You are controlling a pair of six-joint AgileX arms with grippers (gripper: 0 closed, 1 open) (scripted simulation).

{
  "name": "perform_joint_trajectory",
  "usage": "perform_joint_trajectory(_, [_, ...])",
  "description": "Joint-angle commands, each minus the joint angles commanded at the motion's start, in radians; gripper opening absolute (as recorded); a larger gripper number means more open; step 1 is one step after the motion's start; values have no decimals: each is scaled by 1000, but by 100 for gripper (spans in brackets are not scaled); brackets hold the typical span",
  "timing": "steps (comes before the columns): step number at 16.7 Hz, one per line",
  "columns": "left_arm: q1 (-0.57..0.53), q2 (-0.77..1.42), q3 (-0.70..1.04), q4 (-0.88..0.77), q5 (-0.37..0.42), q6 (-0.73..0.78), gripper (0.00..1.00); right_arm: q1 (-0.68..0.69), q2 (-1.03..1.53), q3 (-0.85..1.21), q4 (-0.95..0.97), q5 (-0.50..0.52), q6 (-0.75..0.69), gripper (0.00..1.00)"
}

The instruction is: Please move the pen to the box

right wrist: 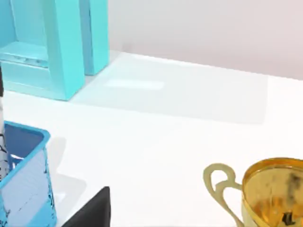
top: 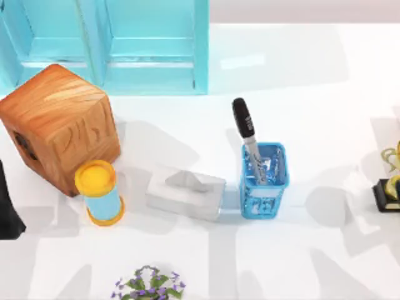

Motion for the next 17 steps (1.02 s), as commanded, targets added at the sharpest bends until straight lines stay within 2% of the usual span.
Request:
perform_joint_trajectory(5, [0, 0, 0, 0, 0, 0, 100, 172, 431, 144, 44, -192, -57, 100])
perform_joint_trajectory(8, [0, 0, 0, 0, 0, 0, 100, 229, 697, 257, 78, -276, -74, 100])
perform_joint_trajectory(12, [0, 0, 0, 0, 0, 0, 100, 242, 947, 405, 114, -336, -76, 100])
perform_joint_trajectory(17, [0, 0, 0, 0, 0, 0, 100, 204, 1144, 528, 130, -348, -58, 100])
